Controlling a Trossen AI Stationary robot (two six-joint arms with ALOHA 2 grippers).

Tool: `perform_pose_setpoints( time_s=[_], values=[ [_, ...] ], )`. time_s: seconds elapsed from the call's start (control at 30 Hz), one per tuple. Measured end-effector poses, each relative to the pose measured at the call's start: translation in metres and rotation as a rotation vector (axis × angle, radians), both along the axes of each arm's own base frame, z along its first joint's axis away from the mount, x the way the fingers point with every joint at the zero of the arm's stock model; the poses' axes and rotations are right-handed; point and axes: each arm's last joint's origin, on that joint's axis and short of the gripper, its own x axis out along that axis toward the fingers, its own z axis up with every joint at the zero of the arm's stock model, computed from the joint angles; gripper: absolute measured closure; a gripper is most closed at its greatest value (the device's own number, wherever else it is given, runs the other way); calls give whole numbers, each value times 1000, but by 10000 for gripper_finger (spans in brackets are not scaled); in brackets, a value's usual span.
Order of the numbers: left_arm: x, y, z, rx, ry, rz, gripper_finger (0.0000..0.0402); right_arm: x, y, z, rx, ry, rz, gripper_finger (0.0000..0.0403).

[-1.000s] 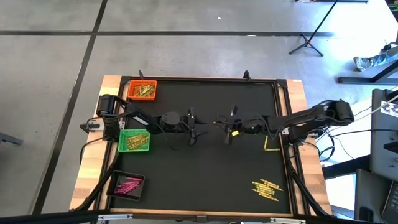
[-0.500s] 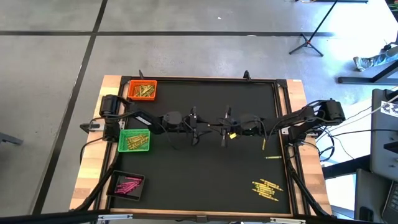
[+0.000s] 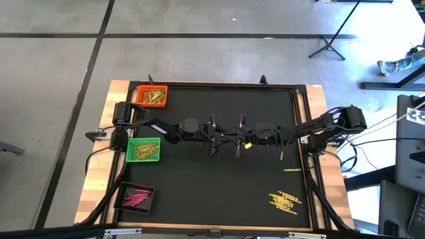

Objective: Sort crayons
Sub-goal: Put the yellow crayon into the green bin

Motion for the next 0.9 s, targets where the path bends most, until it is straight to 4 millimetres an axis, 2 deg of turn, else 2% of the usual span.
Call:
perform_pose_setpoints(
  time_s=[0.13, 0.47, 0.63, 0.77, 0.9],
  values=[
    [-2, 0, -4, -2, 25, 0, 256, 0, 0, 0, -11, -1, 0, 384],
    [-8, 0, -9, 0, 54, 33, 389, 0, 0, 0, -25, 2, -1, 363],
    [-11, 0, -4, 37, 130, 44, 392, 0, 1, 0, -25, 5, 1, 312],
    [-21, 1, 5, 81, 301, 100, 396, -5, 1, 6, -6, 21, 8, 265],
    [-39, 1, 16, 106, 485, 118, 396, -10, 1, 7, -4, 75, 7, 241]
  ],
)
